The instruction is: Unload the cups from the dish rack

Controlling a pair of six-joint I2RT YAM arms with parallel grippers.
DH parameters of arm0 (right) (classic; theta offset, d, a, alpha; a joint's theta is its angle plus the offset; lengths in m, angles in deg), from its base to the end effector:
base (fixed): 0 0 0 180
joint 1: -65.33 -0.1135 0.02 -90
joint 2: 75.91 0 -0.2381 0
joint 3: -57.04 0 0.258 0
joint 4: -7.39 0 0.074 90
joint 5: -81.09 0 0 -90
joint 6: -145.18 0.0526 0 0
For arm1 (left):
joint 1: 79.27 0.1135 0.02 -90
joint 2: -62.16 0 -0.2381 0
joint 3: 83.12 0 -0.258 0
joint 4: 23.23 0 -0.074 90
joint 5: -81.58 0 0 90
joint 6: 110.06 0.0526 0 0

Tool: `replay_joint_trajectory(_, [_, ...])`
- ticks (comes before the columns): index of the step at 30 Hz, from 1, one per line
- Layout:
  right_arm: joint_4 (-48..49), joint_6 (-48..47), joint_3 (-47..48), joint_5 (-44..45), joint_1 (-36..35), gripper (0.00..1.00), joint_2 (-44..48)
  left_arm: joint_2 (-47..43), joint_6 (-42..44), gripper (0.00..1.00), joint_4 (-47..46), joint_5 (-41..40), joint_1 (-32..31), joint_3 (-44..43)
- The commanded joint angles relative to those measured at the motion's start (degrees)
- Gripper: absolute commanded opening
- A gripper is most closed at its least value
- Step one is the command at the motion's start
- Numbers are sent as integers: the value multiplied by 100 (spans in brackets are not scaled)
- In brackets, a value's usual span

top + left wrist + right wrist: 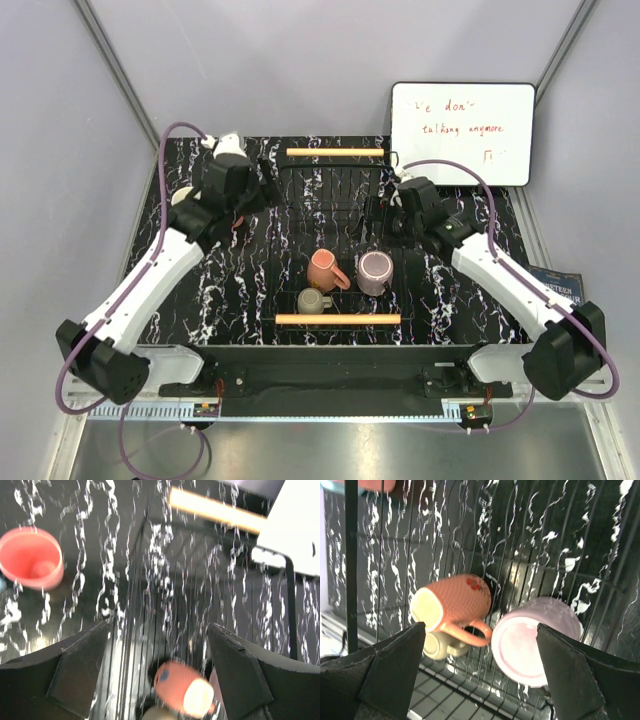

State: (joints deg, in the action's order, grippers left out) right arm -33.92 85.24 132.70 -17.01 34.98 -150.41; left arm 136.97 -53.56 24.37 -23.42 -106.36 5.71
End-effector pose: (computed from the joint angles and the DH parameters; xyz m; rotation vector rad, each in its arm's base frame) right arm 0.2644 0.1634 0.2669 -0.0838 2.3645 0.6976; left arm 0.2839 -0.1299 0.3512 -0.2741 2.0982 -0.3594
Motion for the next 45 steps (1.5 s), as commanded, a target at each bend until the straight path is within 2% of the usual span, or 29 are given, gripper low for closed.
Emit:
replay_joint_trajectory(1, [-307,-282,589,45,-365,100,-99,-956,-78,86,-436,-327,-393,773])
replay_joint_trajectory(7, [-930,-589,1634,291,-1069,99,-915,-1907,-122,89,-409,-529,-736,1355])
replay_joint_trajectory(11, [-1344,-712,2276,545,-1412,99,-1505,-2075,-104,91,-216,-732,-903,1478])
replay_joint_trajectory(20, [-1257,-677,1996,775,-1518,98,-2077,-2383,-183,91,-14,-819,-982,1812])
replay_joint_trajectory(35, [-818,-563,1970,502,-1790,96,-2868,-2207,-219,92,-5,-697,-1017,2005])
replay_joint_trajectory(42, [-800,-519,1909,511,-1913,89,-2939,-2172,-228,92,-5,-671,-1026,2067])
replay_joint_trajectory(45, [-800,-484,1829,511,-1931,77,-2921,-2172,-245,92,-14,-662,-1026,2102])
